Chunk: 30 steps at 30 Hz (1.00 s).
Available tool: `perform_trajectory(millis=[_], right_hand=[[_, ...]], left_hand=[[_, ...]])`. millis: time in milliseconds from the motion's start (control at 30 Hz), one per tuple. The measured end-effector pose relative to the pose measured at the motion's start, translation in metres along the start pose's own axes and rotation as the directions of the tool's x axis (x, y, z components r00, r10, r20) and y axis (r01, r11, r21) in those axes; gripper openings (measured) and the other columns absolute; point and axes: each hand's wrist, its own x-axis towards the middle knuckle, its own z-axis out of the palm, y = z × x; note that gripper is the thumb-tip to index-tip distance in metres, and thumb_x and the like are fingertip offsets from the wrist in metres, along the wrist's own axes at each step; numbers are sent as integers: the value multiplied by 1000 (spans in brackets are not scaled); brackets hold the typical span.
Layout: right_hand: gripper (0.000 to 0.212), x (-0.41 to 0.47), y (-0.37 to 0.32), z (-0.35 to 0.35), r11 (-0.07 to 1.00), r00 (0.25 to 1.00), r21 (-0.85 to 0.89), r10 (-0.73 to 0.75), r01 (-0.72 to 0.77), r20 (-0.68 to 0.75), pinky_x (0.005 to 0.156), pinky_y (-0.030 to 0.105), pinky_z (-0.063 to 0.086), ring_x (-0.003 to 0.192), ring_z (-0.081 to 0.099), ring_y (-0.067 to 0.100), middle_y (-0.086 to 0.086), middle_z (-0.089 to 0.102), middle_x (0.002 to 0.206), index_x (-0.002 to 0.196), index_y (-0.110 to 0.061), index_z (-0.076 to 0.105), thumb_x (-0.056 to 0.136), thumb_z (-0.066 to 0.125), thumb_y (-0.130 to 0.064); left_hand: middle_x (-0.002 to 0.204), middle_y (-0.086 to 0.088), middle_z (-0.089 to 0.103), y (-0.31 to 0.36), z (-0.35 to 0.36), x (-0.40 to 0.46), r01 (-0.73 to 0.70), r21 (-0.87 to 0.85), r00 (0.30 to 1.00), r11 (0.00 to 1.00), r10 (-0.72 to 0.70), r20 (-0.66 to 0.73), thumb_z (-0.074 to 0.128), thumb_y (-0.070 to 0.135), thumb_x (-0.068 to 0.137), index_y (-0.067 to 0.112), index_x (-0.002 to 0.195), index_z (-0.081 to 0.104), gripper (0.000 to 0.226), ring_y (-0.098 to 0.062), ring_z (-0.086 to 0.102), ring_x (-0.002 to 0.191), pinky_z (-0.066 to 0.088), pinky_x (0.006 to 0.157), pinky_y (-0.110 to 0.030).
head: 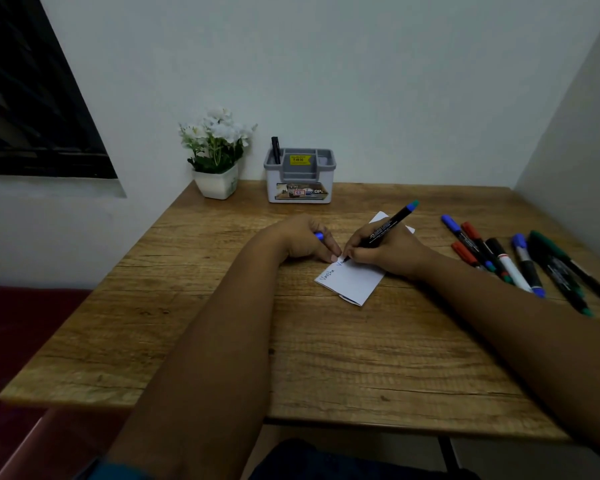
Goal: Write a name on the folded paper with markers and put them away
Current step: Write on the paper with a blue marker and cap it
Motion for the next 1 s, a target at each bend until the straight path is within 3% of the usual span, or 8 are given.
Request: perform_trajectory(millis=[133, 433, 567, 767, 867, 1000], right_hand=[[7, -1, 1, 1, 1000, 1000, 30, 9, -9, -21, 72, 14, 50, 81, 64, -2, -5, 74, 87, 85, -12, 78, 84, 72, -8], [7, -1, 1, -1, 1000, 999, -5, 22, -22, -43, 80, 21, 52, 87, 65, 2, -6, 74, 89, 86, -15, 77, 84, 71, -12], [7, -1, 1, 0, 1000, 999, -17, 19, -20, -27, 78, 22, 52, 86, 66, 3, -4, 74, 89, 86, -15, 77, 84, 72, -11], [8, -1, 0, -1, 1000, 1000, -5, 16, -16, -21, 74, 16, 51, 85, 65, 3, -4, 74, 87, 83, -15, 77, 83, 71, -10], [9, 0, 2, -1, 999, 997, 35, 34, -32, -74, 73, 8, 48, 84, 64, -3, -8, 73, 87, 83, -17, 76, 85, 70, -11], [7, -1, 3, 1, 1000, 998, -5, 23, -23, -62, 73, 9, 48, 84, 64, -2, -8, 73, 88, 86, -15, 77, 84, 71, -11]], left_hand=[[118, 2, 65, -1, 0, 1, 1, -7, 1000, 1000, -1, 2, 82, 15, 72, 24, 86, 76, 18, -16, 53, 110, 39, 91, -32], [121, 2, 64, 0, 1, 1, 4, 0, 1000, 1000, -4, -12, 81, 15, 73, 25, 85, 76, 16, -18, 53, 113, 39, 92, -33], [103, 6, 66, 0, 1, 0, 3, -13, 1000, 1000, -3, 0, 80, 14, 73, 23, 85, 76, 16, -17, 55, 107, 42, 94, -34], [116, 4, 63, 1, 5, 1, 1, -25, 999, 1000, -2, -51, 81, 19, 74, 21, 90, 77, 16, -14, 50, 107, 38, 87, -31], [108, 5, 63, 3, 6, 0, -1, -32, 999, 999, -1, -49, 81, 16, 73, 18, 92, 77, 19, -12, 50, 104, 35, 85, -28], [100, 7, 63, 5, 6, -1, -8, -19, 999, 1000, 7, -50, 81, 15, 73, 18, 89, 76, 17, -10, 50, 98, 35, 76, -25]])
